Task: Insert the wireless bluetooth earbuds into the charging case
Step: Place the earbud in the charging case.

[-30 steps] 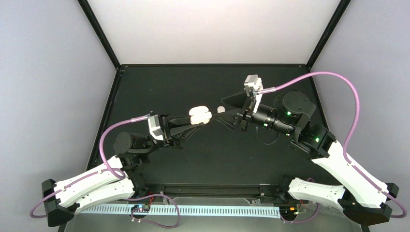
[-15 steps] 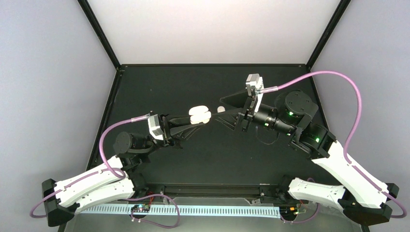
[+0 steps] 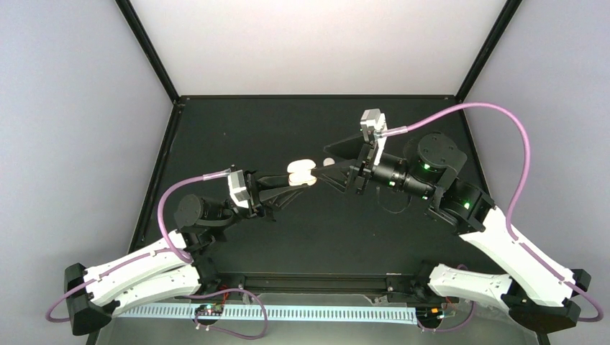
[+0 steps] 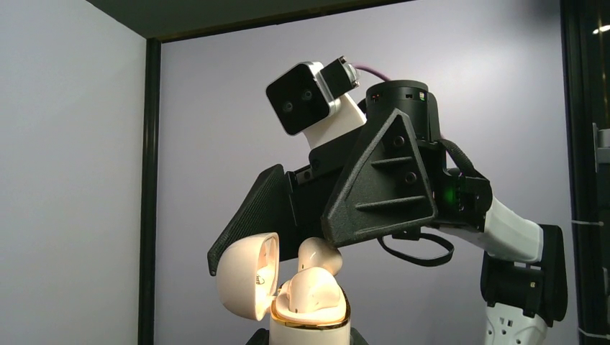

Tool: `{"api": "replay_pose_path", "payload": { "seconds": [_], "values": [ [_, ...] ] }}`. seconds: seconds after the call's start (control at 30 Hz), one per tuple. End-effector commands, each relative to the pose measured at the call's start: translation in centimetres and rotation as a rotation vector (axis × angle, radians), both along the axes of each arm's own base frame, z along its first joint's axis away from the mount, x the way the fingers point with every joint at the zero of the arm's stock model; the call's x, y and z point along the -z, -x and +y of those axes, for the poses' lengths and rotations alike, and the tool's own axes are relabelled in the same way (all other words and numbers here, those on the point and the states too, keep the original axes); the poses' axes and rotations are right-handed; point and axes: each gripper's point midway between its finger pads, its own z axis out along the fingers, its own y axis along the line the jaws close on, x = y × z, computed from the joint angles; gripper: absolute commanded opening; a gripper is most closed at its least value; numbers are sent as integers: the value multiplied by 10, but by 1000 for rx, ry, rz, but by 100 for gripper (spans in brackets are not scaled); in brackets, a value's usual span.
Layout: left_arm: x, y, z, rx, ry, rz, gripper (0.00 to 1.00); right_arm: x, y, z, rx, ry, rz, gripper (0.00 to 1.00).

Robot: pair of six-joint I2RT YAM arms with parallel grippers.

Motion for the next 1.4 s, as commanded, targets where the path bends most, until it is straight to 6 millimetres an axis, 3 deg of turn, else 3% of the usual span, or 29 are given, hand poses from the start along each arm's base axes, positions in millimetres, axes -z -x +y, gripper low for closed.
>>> {"api": "replay_pose_path", "payload": {
  "seconds": [0.0,0.17,0.37,0.73,1.37],
  "values": [
    [-10,6,7,7,34,-18,2,-27,10,-13,4,-54,-61,72],
    [-15,9,14,4,52,-26,2,-20,5,-31,95,-33,-73,73],
    [-21,14,18,10,65,-39,1,1,1,-22,76,-3,-18,73],
    [-24,20,17,44,65,-57,2,0,-1,-7,35,0,-3,72],
    [-21,15,13,32,52,-44,2,-12,14,1,-67,-37,-3,72]
  ]
}}
